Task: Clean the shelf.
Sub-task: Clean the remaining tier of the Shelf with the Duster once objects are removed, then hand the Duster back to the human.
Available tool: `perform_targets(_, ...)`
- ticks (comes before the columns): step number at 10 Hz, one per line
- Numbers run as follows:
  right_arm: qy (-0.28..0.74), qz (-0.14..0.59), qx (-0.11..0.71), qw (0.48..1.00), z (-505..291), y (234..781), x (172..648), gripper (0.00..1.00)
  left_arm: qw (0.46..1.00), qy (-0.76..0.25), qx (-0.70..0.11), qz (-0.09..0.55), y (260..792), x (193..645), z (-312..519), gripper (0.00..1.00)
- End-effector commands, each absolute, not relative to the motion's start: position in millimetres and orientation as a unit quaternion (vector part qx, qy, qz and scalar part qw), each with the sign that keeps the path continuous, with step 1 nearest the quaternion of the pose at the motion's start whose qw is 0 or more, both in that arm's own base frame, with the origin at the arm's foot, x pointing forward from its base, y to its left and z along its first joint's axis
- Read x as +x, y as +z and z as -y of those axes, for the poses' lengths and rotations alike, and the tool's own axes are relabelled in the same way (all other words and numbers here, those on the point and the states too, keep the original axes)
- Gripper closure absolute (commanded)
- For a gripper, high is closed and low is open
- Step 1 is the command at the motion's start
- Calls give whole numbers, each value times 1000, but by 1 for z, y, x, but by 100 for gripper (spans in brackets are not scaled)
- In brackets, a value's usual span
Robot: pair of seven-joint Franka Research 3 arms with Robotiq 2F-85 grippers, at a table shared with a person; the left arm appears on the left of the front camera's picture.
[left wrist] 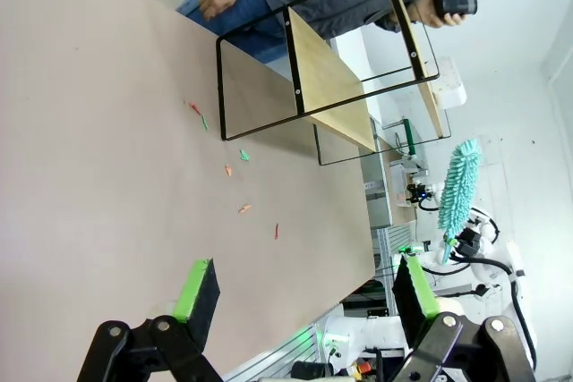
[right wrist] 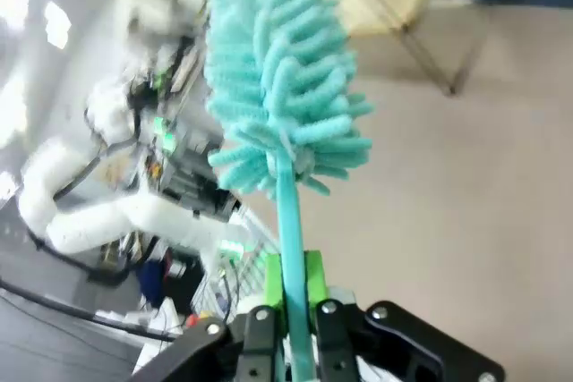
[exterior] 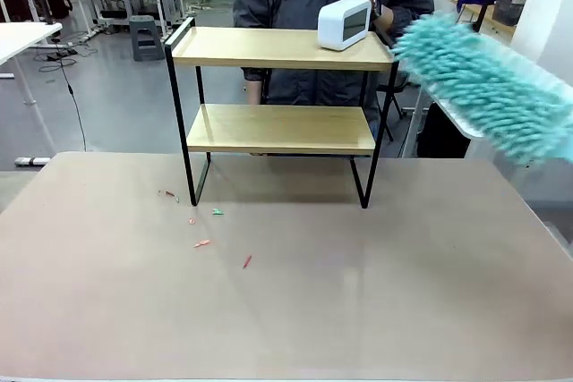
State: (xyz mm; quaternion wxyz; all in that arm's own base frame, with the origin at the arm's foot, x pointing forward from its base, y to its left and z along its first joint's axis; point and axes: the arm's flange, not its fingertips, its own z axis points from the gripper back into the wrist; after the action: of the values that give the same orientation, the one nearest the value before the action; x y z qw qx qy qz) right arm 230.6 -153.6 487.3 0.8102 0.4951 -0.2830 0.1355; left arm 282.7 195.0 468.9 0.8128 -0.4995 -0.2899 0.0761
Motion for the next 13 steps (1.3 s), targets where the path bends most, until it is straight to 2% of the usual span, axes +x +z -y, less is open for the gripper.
perform_targets(1, -9, 294, 483, 825, 147, 448, 195, 88, 807, 69, -504, 300, 468, 284, -194, 0)
perform_targets(3, -87, 247, 476, 840, 149, 418, 231, 88, 807, 69, -504, 300, 468, 284, -194, 0)
perform_targets(4, -1, 293, 474, 831, 203, 471, 205, 88, 807, 69, -504, 300, 468, 284, -194, 0)
perform_targets(13, -1, 293, 474, 831, 203, 471, 205, 88, 807, 69, -504, 300, 468, 284, -194, 0)
